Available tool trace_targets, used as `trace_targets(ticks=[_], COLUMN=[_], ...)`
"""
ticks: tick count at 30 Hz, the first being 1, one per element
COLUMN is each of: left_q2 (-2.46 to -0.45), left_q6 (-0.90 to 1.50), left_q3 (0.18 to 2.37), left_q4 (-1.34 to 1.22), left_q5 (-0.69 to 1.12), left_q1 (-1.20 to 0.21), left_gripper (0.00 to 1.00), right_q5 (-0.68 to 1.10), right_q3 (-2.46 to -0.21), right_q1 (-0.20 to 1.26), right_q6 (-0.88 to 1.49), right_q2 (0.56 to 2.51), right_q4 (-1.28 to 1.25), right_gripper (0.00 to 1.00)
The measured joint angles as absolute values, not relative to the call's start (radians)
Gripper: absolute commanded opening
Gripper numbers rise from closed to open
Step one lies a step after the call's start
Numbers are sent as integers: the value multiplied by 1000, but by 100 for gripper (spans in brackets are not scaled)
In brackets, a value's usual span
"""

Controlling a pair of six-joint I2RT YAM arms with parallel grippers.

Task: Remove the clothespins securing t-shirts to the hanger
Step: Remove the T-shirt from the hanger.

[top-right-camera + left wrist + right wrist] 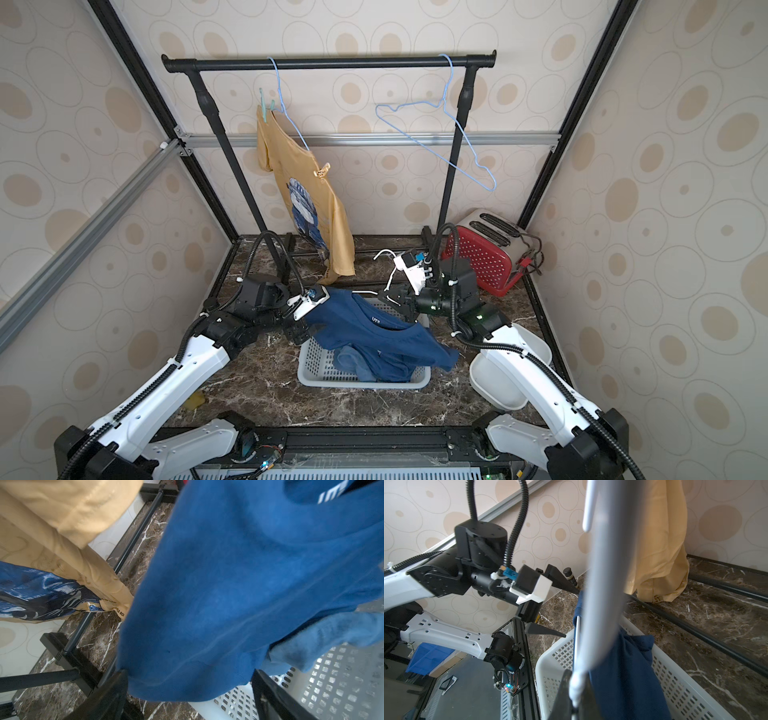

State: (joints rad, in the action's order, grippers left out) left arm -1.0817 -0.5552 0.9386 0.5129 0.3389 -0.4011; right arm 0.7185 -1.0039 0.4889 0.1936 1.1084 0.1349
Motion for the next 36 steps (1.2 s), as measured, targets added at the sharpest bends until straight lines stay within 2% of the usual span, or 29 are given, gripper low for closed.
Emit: trace_targets(ticks=[7,10,14,17,24,36], left_q2=[-1124,-1158,-1201,-1206,-1182,-1165], left_q6=[-585,-600,-609,-606,-585,-411], left_q3=[962,978,987,987,988,988], left_q4=[511,510,510,506,460,404], left_q5=[456,483,493,482,449,350], left_q1=[-314,-314,-314,-314,-314,-299], left_gripper=[77,67,46,25,0,0], right_q5=[730,733,736,736,729,697], right_q3=[-1004,-1004,-1004,-1004,-1004,-973], right_q1=[489,489,489,489,489,488], right_q6=[172,170,162,149,120,28], right_q2=[1085,1081,1074,1067,1043,971], right_q4=[141,144,153,165,177,192], right_gripper=[0,0,0,0,0,0])
